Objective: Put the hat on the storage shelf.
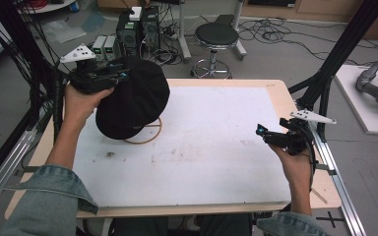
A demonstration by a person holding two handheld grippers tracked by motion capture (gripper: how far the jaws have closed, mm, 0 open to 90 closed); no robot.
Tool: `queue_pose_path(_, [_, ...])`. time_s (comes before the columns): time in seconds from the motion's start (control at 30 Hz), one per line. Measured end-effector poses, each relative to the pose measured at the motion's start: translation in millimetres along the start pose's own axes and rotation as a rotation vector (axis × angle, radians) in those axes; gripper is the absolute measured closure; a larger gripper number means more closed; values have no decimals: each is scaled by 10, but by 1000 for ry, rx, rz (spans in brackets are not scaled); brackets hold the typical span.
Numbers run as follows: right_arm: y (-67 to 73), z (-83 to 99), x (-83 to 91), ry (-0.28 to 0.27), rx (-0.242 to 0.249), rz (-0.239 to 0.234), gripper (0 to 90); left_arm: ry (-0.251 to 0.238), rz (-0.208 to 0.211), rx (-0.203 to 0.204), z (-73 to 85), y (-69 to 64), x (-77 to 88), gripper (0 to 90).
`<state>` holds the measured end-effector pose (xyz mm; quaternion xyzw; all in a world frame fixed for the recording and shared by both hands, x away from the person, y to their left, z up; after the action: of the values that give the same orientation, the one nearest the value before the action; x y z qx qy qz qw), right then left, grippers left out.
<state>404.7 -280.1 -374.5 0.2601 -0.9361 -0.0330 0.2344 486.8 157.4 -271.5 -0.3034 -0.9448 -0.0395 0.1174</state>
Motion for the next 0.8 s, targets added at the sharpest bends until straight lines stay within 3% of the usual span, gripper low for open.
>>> queue_pose_path(0.33, [-4, -1, 8, -1, -5, 1, 79, -32, -13, 12, -10, 35, 81, 516])
queue_pose_path(0.63, [3, 0, -6, 2, -2, -2, 79, -58, -19, 12, -10, 1, 299, 438])
queue_pose_path(0.8, [11, -8, -29, 2, -5, -8, 78, -55, -39, -3, 81, -55, 426, 396])
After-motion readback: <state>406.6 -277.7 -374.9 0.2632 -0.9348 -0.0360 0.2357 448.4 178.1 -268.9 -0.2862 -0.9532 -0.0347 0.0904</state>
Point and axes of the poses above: each handheld gripper's, and its own axes: x roughly backward along the jaws, z roughly out of its underside, y roughly to its left, the point moved 10 cm from there along -x, roughly forward along the jaws, and after that the axes turned 7 degrees about -z, right-handed, at the moved point
